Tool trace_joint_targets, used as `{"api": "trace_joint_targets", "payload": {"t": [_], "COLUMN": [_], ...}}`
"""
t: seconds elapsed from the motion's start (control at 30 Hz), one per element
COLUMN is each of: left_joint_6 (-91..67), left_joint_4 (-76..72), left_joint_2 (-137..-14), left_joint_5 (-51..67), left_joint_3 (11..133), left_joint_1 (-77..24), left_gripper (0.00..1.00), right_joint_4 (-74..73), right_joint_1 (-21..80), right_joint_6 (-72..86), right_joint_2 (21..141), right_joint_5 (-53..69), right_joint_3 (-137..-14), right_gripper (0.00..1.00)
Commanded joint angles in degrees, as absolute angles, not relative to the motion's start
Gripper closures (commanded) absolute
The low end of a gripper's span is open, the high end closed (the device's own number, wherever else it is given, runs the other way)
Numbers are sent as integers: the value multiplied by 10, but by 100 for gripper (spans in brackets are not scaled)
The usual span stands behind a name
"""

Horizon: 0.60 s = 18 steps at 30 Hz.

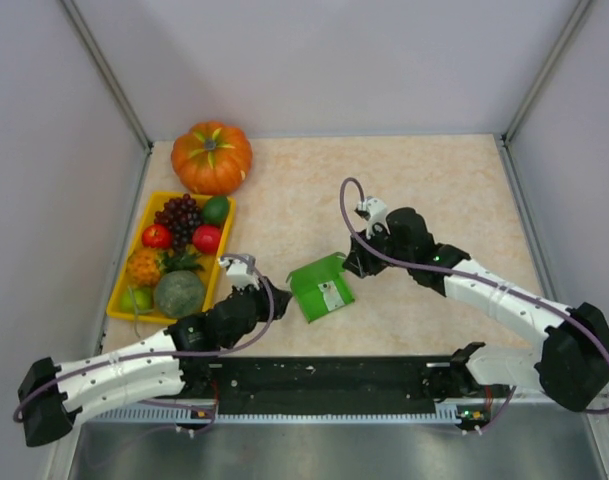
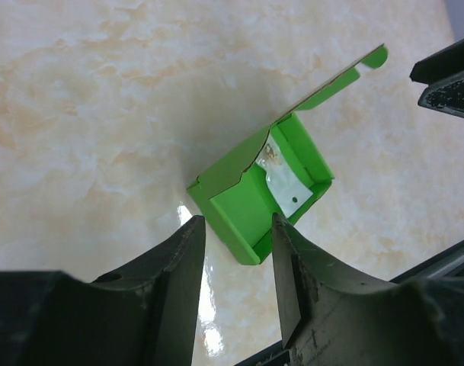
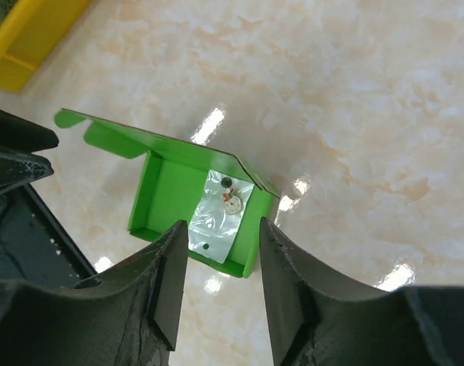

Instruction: Fold the paper box

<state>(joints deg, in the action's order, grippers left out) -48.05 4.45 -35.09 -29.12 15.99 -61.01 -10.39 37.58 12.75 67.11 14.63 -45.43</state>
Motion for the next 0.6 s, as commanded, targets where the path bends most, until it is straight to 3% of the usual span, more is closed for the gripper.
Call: {"api": "trace_joint_targets", "payload": {"t": [0.0,0.17,0.57], "left_joint_6": [-467,-458,-450], "left_joint_4": [78,78,35], "left_joint_2": [-421,-506,-541], "left_joint_5": [-259,-292,-319], "left_joint_3": [227,263,278], "left_joint_1": [-605,-604,-604], "left_gripper": [56,56,68], "right_joint_4": [-52,35,158], "right_joint_1": [374,374,374], "right_joint_6": [57,51,47], "right_joint_2": [685,678,713], "right_joint_5": [163,157,122], "right_joint_3": [-432,-384,-338], "right_gripper": [60,64,65]}}
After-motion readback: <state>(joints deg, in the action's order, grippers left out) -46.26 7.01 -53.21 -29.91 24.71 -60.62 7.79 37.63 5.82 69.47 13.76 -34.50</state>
